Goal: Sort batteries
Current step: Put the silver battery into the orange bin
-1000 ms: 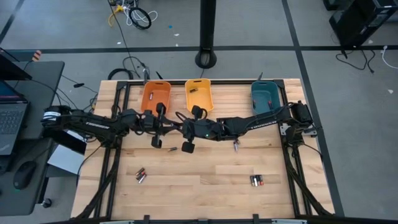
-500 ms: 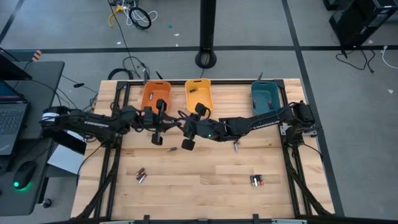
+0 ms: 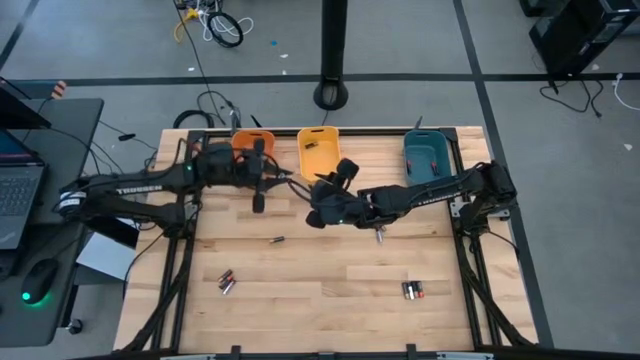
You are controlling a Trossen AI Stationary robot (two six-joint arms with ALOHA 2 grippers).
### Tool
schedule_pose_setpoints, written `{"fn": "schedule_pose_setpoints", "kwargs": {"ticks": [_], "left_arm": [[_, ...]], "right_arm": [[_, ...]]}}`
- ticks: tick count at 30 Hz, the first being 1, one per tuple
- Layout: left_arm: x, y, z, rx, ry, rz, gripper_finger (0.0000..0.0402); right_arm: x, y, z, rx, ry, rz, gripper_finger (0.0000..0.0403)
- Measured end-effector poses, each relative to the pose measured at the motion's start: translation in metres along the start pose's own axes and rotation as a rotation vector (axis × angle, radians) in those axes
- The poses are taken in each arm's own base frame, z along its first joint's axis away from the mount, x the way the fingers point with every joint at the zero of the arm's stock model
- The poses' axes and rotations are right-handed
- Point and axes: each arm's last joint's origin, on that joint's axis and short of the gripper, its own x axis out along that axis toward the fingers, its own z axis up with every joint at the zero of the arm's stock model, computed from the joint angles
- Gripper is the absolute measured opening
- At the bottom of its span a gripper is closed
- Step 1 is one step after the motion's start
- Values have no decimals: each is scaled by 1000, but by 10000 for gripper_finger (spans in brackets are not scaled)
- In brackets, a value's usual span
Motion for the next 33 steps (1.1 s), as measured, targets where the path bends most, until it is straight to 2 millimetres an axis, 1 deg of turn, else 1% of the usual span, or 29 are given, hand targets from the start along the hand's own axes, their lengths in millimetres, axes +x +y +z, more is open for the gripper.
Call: {"fn": "schedule_pose_setpoints", "kwargs": {"ticks": [3, 6, 12, 15, 18, 22, 25, 29, 33], "left_arm": [[-6, 11, 7, 3, 128, 90, 54], [-12, 24, 4, -16, 254, 198, 54], [-26, 60, -25, -146, 508, 456, 54], [-24, 79, -42, -230, 576, 503, 54], [-18, 98, -65, -313, 659, 528, 54], [-9, 119, -100, -415, 779, 537, 54], [-3, 130, -121, -468, 855, 532, 54], [5, 138, -135, -499, 915, 525, 54], [9, 140, -142, -511, 945, 515, 54]], "right_arm": [[5, 0, -13, -3, 50, -9, 144], [10, 2, -25, -4, 79, -16, 119], [16, 5, -44, 22, 115, -28, 62], [18, 7, -50, 34, 118, -41, 36], [19, 8, -55, 49, 125, -44, 18], [20, 9, -61, 53, 138, -49, 10], [20, 10, -66, 59, 146, -51, 17], [20, 11, -69, 59, 152, -51, 23], [18, 13, -70, 54, 150, -46, 14]]}}
